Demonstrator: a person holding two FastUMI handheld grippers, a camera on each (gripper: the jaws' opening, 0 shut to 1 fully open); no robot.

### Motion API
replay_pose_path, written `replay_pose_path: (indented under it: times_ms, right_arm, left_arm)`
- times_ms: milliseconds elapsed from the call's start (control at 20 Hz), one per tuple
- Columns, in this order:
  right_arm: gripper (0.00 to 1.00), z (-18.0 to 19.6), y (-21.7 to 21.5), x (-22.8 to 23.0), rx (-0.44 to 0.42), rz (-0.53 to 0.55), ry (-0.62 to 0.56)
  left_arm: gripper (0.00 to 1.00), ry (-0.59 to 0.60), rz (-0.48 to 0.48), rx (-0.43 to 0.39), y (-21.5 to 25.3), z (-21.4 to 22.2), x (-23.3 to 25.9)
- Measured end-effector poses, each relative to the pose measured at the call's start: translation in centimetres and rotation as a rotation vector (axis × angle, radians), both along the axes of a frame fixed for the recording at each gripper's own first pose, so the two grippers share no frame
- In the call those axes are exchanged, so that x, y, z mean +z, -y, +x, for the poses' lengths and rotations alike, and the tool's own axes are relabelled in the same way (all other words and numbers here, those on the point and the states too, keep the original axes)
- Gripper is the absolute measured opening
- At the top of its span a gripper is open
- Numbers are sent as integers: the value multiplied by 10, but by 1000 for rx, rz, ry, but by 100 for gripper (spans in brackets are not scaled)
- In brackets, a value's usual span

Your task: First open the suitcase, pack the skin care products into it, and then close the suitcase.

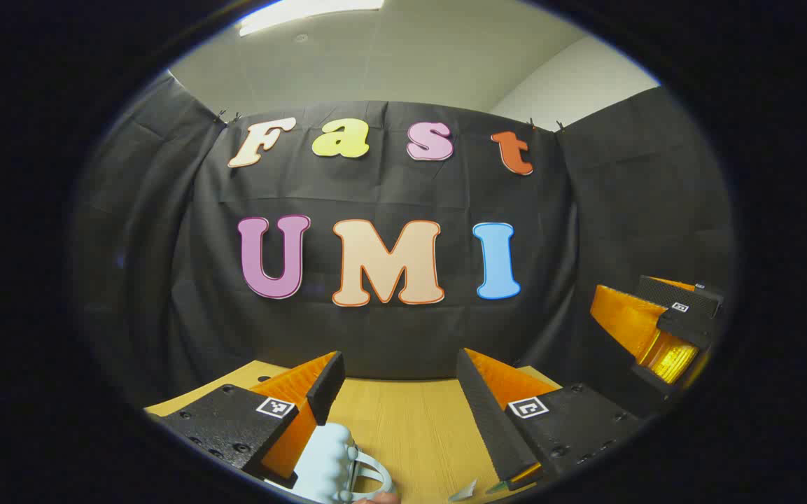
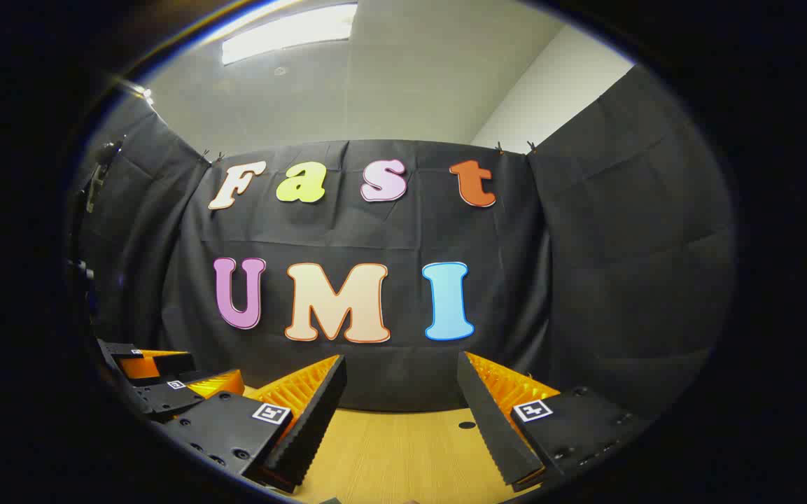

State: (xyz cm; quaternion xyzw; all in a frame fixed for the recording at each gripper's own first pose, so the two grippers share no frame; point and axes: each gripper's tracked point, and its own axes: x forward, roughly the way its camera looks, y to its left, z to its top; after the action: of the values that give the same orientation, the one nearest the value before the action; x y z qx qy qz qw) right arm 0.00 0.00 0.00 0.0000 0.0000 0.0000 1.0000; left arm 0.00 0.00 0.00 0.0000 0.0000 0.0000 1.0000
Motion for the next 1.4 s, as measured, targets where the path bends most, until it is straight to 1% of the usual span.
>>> replay_pose_path:
  times_ms: [50, 100, 150, 250, 300, 350, 500, 600, 800, 950, 1100, 1200, 1250, 1300, 1400]
  right_arm:
    - [99, 3, 3, -3, 10, 3, -7]
    - [99, 4, 7, -5, 22, 7, -13]
    - [99, 5, 11, -8, 34, 13, -19]
    - [100, 8, 17, -15, 65, 28, -25]
    - [99, 10, 22, -20, 77, 33, -32]
    - [99, 13, 25, -24, 85, 37, -42]
    - [99, 19, 35, -36, 66, 46, -82]
    - [99, 25, 42, -38, 35, 41, -88]
    - [99, 31, 40, -46, -3, 19, -107]
    - [99, 30, 34, -52, -12, 5, -124]
    - [99, 30, 35, -58, -23, -17, -134]
    - [99, 31, 41, -61, -45, -26, -142]
    - [99, 30, 44, -63, -55, -28, -147]
    - [99, 29, 47, -66, -62, -26, -153]
    - [99, 27, 52, -69, -75, -22, -164]
  left_arm:
    - [95, -15, -11, -1, 4, 2, -7]
    - [93, -30, -22, 6, 6, 3, -13]
    - [95, -53, -26, 21, 5, 4, -23]
    - [95, -112, -8, 58, 0, 6, -46]
    - [93, -150, 4, 73, -3, 7, -60]
    - [95, -192, 9, 82, -4, 7, -75]
    - [95, -326, -17, 71, -7, 11, -123]
    - [95, -398, -21, 75, -12, 13, -151]
    - [96, -575, -50, 58, -17, 9, -208]
    - [96, -715, -66, 48, -19, -1, -246]
    - [96, -790, -64, 37, -16, -7, -265]
    - [96, -822, -60, 31, -12, -7, -275]
    - [96, -832, -68, 11, -7, -6, -279]
    - [90, -859, -80, 0, -2, -8, -286]
    - [89, -902, -96, -1, 0, -11, -298]
